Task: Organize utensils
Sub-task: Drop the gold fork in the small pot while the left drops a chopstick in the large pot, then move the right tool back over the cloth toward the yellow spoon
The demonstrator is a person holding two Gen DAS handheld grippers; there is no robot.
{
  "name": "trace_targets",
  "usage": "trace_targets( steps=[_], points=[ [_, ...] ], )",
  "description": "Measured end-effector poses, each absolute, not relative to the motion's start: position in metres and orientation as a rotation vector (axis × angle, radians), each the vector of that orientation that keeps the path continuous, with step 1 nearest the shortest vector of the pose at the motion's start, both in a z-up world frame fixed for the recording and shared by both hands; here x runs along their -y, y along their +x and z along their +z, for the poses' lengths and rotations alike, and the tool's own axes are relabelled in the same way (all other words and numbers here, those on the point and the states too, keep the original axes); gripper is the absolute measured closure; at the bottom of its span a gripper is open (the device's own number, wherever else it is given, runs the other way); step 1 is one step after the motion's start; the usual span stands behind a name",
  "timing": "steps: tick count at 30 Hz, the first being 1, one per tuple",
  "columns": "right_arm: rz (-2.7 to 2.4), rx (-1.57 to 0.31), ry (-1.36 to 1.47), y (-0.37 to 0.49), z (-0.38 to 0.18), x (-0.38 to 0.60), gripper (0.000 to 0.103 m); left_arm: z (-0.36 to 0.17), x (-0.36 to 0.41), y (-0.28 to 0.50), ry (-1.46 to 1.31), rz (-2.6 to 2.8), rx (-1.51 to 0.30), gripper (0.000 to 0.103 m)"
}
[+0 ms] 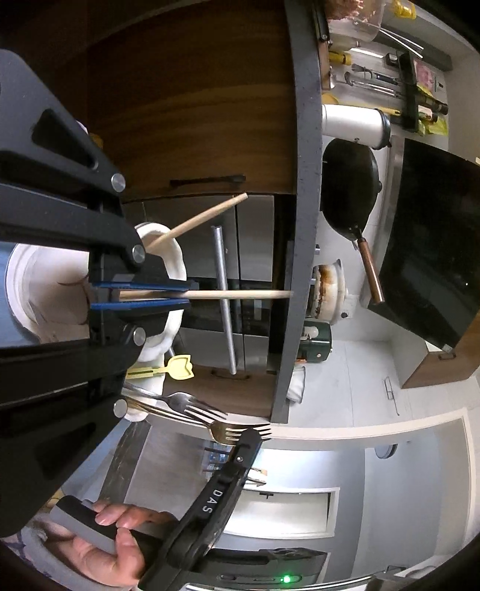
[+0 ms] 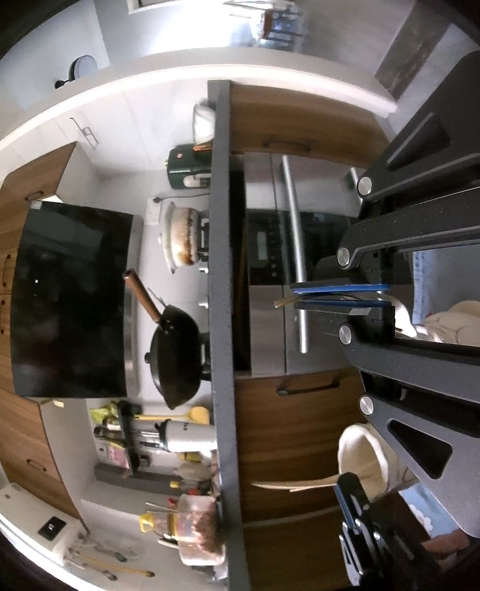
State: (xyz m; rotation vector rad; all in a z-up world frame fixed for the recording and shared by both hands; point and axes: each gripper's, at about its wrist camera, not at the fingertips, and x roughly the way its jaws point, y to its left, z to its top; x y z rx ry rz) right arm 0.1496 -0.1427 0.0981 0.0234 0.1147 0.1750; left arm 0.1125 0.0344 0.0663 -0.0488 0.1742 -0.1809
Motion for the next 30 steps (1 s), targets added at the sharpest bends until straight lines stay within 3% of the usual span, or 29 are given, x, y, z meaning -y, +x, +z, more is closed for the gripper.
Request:
trace_targets(
  steps=[4, 6, 7, 14, 15, 18, 20, 25, 27, 30],
  points=[
    [0.164, -0.118, 0.013, 0.15, 0.096, 0.142, 0.099, 0.066, -0.035, 0.107, -0.043, -0.186, -0.165, 0.092],
    [0.16, -0.12, 0.012, 0.151, 0.094, 0.143, 0.099, 0.066, -0.035, 0.102, -0.035, -0.175, -0.156, 0.071],
    [0.158, -0.122, 0.012, 0.151, 0.094, 0.144, 0.099, 0.067, -0.036, 0.1, -0.037, -0.174, -0.148, 0.065],
    [0.144, -0.138, 0.024, 0.15, 0.093, 0.148, 0.098, 0.065, -0.038, 0.082, -0.028, -0.149, -0.125, 0.039],
    [0.145, -0.141, 0.022, 0.149, 0.093, 0.149, 0.094, 0.064, -0.039, 0.08, -0.032, -0.146, -0.127, 0.035],
    [0.143, -0.135, 0.033, 0.145, 0.093, 0.153, 0.066, 0.062, -0.042, 0.077, -0.043, -0.138, -0.136, 0.023],
    [0.141, -0.134, 0.045, 0.142, 0.093, 0.156, 0.061, 0.06, -0.044, 0.072, -0.051, -0.13, -0.138, 0.019],
    [0.16, -0.13, 0.111, 0.13, 0.096, 0.173, 0.021, 0.054, -0.043, 0.066, -0.038, -0.107, -0.153, 0.007],
    [0.174, -0.14, 0.13, 0.128, 0.095, 0.177, 0.011, 0.05, -0.043, 0.063, -0.028, -0.092, -0.163, 0.006],
    [0.186, -0.169, 0.143, 0.126, 0.092, 0.181, 0.008, 0.046, -0.042, 0.061, -0.02, -0.085, -0.181, 0.006]
  ],
)
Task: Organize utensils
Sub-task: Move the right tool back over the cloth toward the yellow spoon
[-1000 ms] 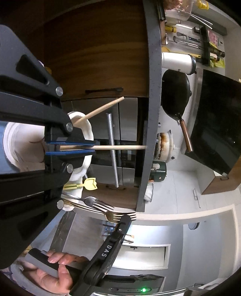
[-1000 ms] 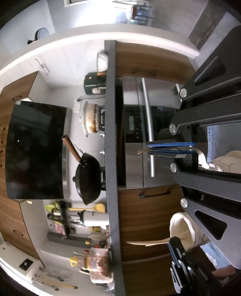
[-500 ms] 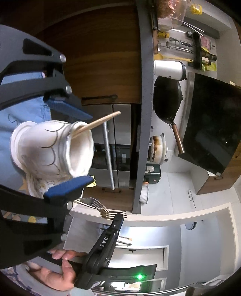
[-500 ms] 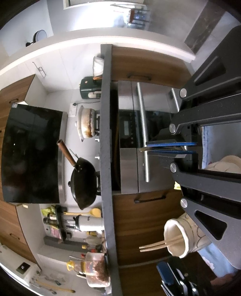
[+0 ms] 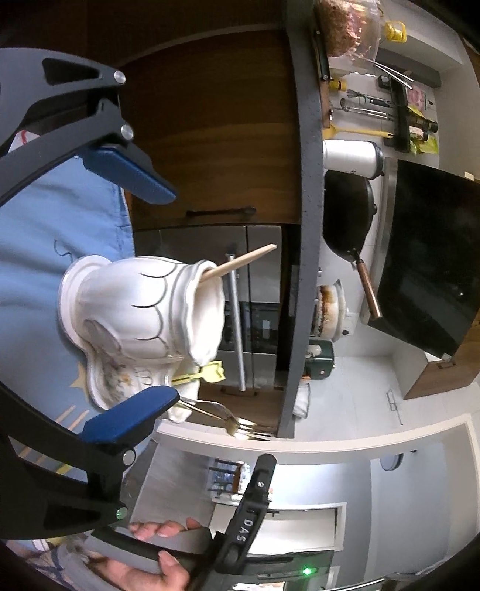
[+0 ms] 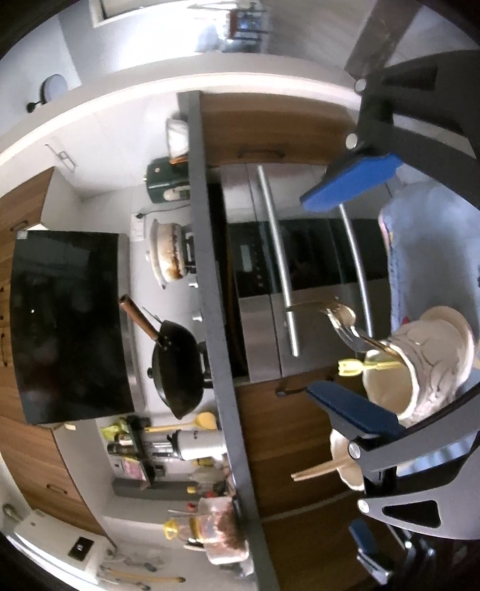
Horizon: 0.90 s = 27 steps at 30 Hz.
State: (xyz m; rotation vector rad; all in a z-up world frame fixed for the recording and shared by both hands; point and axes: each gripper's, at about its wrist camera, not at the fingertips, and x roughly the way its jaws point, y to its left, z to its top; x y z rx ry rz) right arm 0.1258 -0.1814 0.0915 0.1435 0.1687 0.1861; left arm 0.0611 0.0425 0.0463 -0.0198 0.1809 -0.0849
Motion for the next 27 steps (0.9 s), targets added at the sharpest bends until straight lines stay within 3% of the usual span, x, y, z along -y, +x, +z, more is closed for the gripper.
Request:
trace_targets(
  steps=[27],
  points=[
    [0.131, -0.412, 0.131, 0.083, 0.029, 0.204, 0.005, 0.027, -0.04, 0.03, -0.027, -0.114, -0.268, 0.006]
  ],
)
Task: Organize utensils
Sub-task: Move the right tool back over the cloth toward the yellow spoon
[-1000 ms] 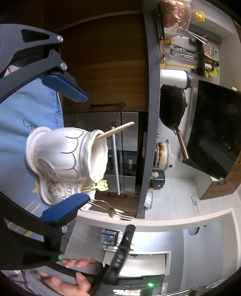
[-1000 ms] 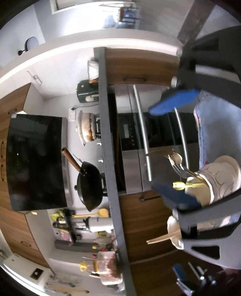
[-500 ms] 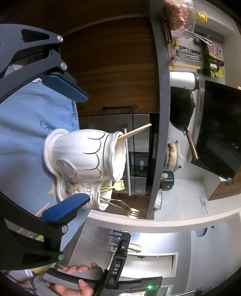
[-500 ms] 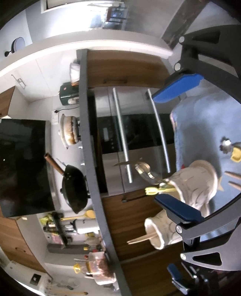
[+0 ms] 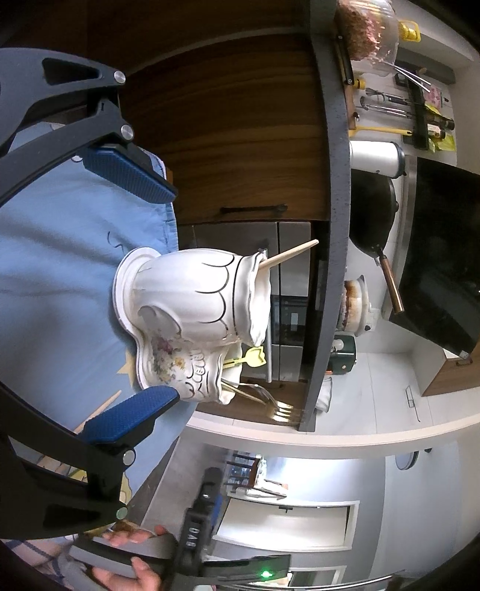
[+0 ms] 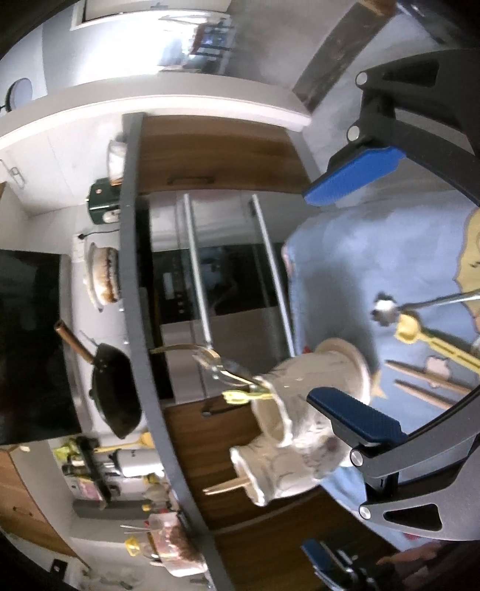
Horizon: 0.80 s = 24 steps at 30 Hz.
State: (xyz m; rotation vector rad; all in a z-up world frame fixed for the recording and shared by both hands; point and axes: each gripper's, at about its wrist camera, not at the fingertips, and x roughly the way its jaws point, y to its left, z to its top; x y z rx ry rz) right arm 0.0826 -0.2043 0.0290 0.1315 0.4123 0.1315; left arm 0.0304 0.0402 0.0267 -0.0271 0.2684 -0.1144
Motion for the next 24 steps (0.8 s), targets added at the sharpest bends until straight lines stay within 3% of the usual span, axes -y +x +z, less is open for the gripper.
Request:
trace_targets(
  steps=[24],
  points=[
    [0.146, -0.619, 0.038, 0.055, -0.013, 0.186, 0.005, -0.009, -0.013, 0.026, 0.028, -0.145, -0.431, 0.006]
  ],
)
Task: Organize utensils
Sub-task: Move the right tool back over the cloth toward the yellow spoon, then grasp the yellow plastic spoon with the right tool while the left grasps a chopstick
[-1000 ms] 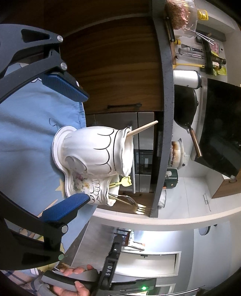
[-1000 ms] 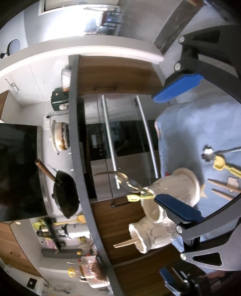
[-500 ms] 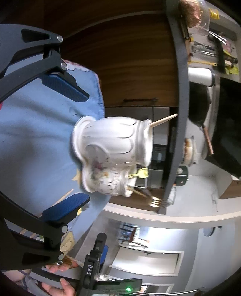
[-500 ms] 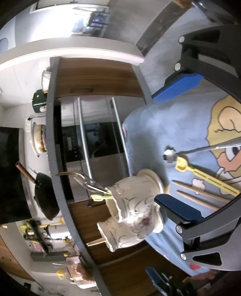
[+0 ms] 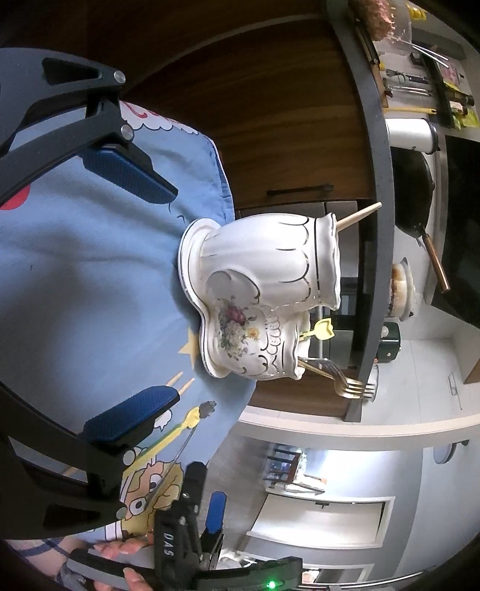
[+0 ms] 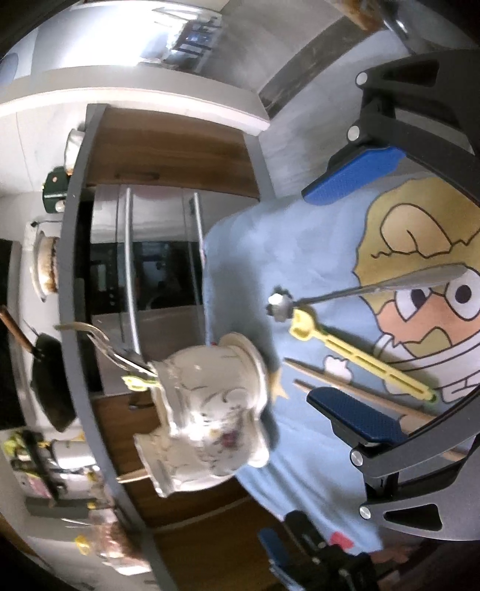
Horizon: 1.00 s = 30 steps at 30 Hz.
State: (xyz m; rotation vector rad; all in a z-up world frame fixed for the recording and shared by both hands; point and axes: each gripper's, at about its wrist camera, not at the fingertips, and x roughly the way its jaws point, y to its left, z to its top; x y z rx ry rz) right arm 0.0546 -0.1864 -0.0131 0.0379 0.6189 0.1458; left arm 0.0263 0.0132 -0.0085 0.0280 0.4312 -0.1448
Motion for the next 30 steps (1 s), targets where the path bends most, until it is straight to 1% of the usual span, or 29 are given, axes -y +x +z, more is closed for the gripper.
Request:
trace_targets(
  steps=[3, 6, 7, 8, 10, 11, 13, 14, 17, 19, 21, 28, 29, 30],
  points=[
    [0.155, -0.64, 0.012, 0.056, -0.016, 0.179, 0.005, -0.008, -0.012, 0.025, 0.032, -0.15, -0.429, 0.006],
    [0.175, -0.669, -0.007, 0.058, -0.019, 0.172, 0.008, -0.008, -0.011, 0.025, 0.036, -0.153, -0.429, 0.006],
    [0.184, -0.679, -0.013, 0.058, -0.02, 0.168, 0.011, -0.008, -0.011, 0.026, 0.037, -0.154, -0.429, 0.006],
    [0.193, -0.684, -0.018, 0.058, -0.02, 0.166, 0.014, -0.008, -0.011, 0.025, 0.038, -0.156, -0.428, 0.006],
    [0.201, -0.706, -0.033, 0.06, -0.022, 0.16, 0.03, -0.008, -0.012, 0.026, 0.036, -0.158, -0.429, 0.006],
    [0.204, -0.715, -0.037, 0.061, -0.023, 0.158, 0.033, -0.008, -0.011, 0.025, 0.035, -0.158, -0.429, 0.006],
    [0.215, -0.742, -0.039, 0.064, -0.026, 0.154, 0.045, -0.008, -0.012, 0.026, 0.031, -0.161, -0.431, 0.006],
    [0.218, -0.75, -0.038, 0.065, -0.027, 0.154, 0.047, -0.008, -0.012, 0.026, 0.029, -0.162, -0.431, 0.006],
    [0.228, -0.777, -0.027, 0.07, -0.029, 0.152, 0.059, -0.008, -0.012, 0.026, 0.026, -0.166, -0.432, 0.006],
    [0.219, -0.792, -0.037, 0.074, -0.031, 0.15, 0.069, -0.008, -0.012, 0.026, 0.027, -0.167, -0.433, 0.006],
    [0.225, -0.814, -0.027, 0.078, -0.033, 0.15, 0.072, -0.008, -0.012, 0.027, 0.029, -0.167, -0.433, 0.006],
    [0.222, -0.848, -0.015, 0.092, -0.038, 0.149, 0.073, -0.008, -0.008, 0.027, 0.045, -0.161, -0.433, 0.006],
    [0.218, -0.844, -0.029, 0.092, -0.038, 0.148, 0.075, -0.008, -0.008, 0.027, 0.049, -0.16, -0.433, 0.006],
    [0.218, -0.842, -0.037, 0.092, -0.038, 0.148, 0.079, -0.008, -0.007, 0.027, 0.053, -0.16, -0.434, 0.006]
  ],
)
